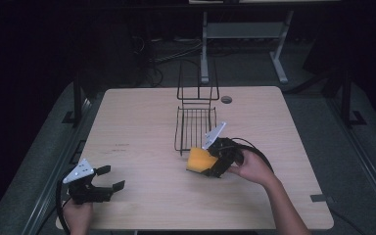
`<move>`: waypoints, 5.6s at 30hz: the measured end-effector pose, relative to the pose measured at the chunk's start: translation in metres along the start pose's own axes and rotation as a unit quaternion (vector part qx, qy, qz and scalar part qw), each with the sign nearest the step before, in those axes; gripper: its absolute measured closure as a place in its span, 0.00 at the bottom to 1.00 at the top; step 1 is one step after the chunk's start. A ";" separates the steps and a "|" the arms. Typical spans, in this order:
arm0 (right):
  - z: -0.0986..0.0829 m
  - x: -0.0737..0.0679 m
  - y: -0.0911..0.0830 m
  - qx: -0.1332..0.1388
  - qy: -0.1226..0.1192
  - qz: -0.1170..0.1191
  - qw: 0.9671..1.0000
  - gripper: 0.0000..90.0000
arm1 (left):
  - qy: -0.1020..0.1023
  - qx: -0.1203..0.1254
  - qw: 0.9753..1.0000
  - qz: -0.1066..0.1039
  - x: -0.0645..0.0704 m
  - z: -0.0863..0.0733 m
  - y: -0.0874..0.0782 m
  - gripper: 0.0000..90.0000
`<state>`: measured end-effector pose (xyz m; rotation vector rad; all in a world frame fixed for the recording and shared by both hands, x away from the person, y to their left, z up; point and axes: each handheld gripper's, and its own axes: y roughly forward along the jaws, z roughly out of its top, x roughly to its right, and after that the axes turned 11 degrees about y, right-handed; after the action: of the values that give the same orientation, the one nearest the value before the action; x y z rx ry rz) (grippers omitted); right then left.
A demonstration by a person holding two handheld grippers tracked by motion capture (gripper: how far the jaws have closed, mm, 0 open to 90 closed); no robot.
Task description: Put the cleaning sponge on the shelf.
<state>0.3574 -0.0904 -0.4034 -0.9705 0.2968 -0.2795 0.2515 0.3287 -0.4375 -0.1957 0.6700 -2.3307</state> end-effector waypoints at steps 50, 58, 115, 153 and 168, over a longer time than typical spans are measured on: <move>0.047 0.038 0.005 -0.034 0.000 -0.003 0.999 0.24 | 0.002 0.002 1.000 -0.004 0.001 0.001 0.002 0.16; 0.055 0.046 0.010 -0.032 0.007 0.007 0.999 0.24 | 0.002 -0.001 1.000 -0.005 0.000 0.002 0.003 0.16; 0.072 0.099 0.043 -0.054 0.049 -0.010 0.997 0.20 | 0.002 0.000 1.000 -0.006 0.000 0.001 0.004 0.16; 0.057 0.093 0.022 0.012 0.063 -0.026 0.998 0.17 | 0.001 -0.003 1.000 -0.006 0.000 0.001 0.004 0.16; 0.044 0.085 0.013 0.048 0.064 -0.039 0.996 0.17 | 0.000 0.000 1.000 -0.007 0.000 0.000 0.004 0.16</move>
<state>0.4538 -0.0803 -0.4014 -0.8712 0.3588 -0.4247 0.2535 0.3261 -0.4390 -0.2012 0.6717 -2.3432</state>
